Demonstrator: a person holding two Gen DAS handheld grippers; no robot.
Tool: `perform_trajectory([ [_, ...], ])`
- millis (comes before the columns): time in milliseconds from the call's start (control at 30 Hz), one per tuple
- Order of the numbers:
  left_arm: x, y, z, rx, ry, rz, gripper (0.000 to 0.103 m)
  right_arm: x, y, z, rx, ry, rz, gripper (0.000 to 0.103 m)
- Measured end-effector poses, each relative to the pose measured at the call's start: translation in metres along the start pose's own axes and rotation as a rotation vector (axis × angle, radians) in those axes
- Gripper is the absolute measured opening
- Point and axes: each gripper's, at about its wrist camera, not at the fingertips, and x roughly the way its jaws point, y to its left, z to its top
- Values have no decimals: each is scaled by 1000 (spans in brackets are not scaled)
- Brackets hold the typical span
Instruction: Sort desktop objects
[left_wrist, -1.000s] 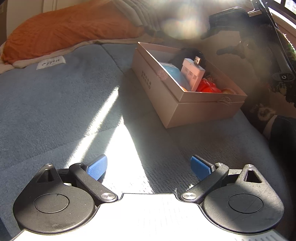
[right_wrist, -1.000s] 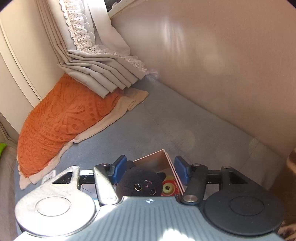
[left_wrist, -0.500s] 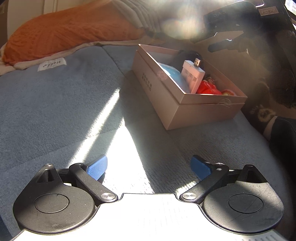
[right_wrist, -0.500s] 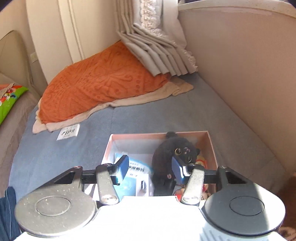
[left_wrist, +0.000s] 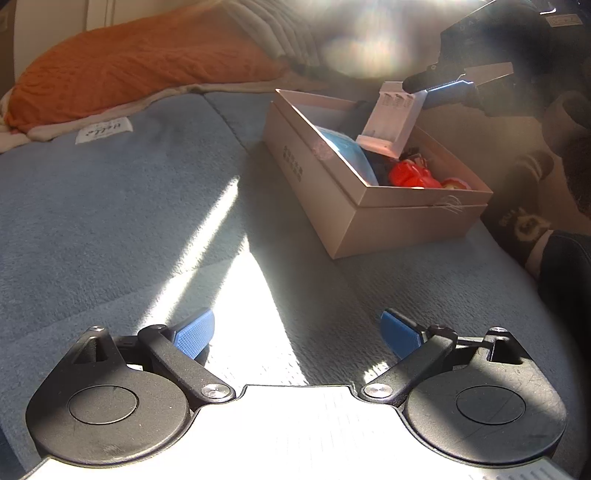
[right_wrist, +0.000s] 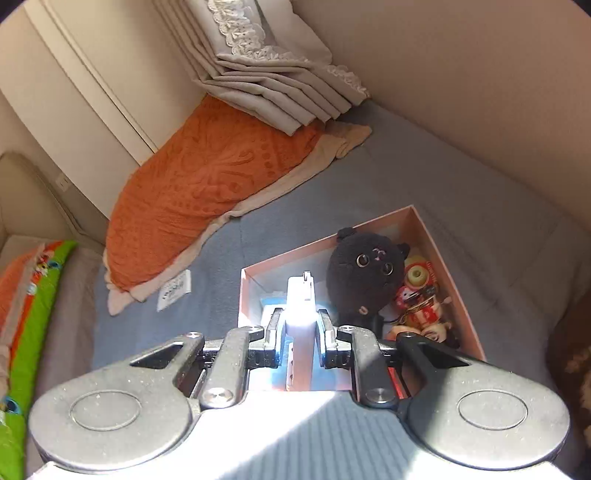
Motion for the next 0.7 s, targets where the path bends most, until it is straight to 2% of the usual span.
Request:
perform_trajectory([
  [33, 0, 0, 0, 1, 1, 0, 100, 6, -8, 2, 61, 52, 56, 17],
  [100, 0, 0, -1, 2, 3, 5, 100, 13, -17, 0, 103, 74, 42, 20],
  [167, 0, 1, -1, -2, 4, 9, 100, 14, -17, -3, 59, 31, -71, 30],
  [300, 0, 0, 0, 0, 4, 2, 100, 18, -9, 2, -116, -106, -264, 35],
  [400, 1, -1, -1, 7, 7, -1, 100, 34, 1, 12, -241, -189, -365, 35],
  [467, 3, -1, -1, 6, 12, 4, 100, 48, -1, 23, -217, -208, -376, 35],
  [600, 3, 2, -1, 0, 13, 11, 100, 78, -22, 44, -9, -137, -322, 35],
  [633, 3, 2, -1, -1, 11, 10, 100, 79, -27, 45, 50, -116, -280, 35],
  [700, 2, 3, 0, -4, 9, 8, 100, 76, -34, 43, 160, -49, -133, 35],
])
